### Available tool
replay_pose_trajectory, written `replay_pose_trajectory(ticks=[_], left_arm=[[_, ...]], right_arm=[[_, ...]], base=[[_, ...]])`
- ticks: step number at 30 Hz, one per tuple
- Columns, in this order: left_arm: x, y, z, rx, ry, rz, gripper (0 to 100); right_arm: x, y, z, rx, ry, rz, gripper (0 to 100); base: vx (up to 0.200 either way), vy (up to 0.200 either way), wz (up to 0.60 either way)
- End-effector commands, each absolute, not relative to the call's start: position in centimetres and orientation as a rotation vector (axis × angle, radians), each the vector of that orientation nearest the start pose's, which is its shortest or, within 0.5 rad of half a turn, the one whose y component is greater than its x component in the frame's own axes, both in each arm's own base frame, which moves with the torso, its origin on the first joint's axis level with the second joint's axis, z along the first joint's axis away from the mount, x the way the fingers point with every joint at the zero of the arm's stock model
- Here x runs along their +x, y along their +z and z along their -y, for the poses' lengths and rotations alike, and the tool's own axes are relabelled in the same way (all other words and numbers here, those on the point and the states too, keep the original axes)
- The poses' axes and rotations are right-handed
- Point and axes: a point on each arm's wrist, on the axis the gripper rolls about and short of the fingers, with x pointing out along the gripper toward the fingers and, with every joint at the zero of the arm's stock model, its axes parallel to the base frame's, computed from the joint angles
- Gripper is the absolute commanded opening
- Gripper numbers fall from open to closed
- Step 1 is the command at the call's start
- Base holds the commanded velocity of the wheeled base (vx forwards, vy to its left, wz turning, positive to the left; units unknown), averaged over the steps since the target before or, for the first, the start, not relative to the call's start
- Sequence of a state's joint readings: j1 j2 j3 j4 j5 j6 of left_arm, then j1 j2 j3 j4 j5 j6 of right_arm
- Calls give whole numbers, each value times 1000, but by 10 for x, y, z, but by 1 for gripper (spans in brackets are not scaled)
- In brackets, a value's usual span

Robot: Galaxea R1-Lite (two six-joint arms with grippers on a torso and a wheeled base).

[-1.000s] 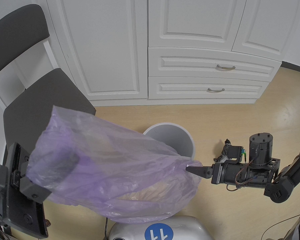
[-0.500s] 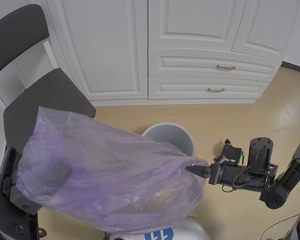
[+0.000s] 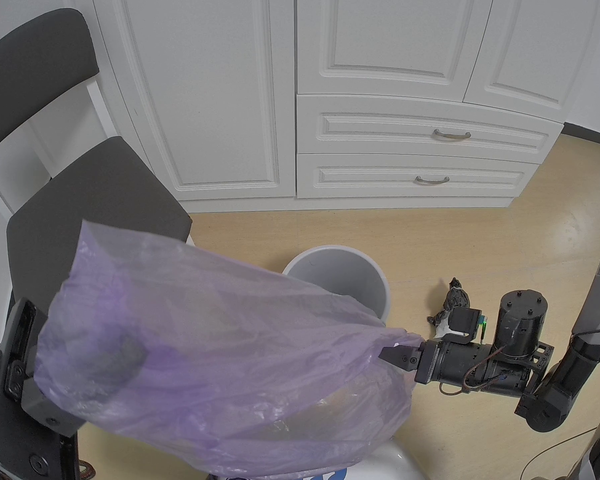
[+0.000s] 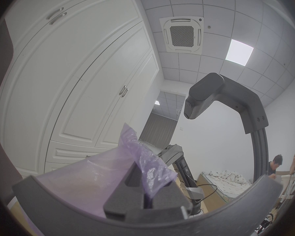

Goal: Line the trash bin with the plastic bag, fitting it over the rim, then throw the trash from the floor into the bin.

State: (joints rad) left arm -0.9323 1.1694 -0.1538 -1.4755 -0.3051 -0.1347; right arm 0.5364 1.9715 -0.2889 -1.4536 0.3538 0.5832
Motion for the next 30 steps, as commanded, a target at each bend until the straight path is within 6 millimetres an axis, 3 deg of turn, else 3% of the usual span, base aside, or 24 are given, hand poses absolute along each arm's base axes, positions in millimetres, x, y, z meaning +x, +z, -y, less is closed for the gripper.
replay_pose_trajectory(ticks=[1, 17, 22, 30], left_arm=[[73, 211, 109, -264, -1247, 375, 0], [104, 193, 127, -216, -1117, 234, 0], [114, 190, 133, -213, -1056, 209, 0], [126, 191, 136, -189, -954, 137, 0]], right_arm=[[229, 70, -145, 519, 784, -489, 0], [241, 79, -148, 447, 638, -419, 0], [246, 94, -152, 426, 543, -435, 0], [239, 116, -149, 433, 544, -398, 0]], base=[[0, 0, 0], [0, 0, 0], [0, 0, 0], [0, 0, 0]])
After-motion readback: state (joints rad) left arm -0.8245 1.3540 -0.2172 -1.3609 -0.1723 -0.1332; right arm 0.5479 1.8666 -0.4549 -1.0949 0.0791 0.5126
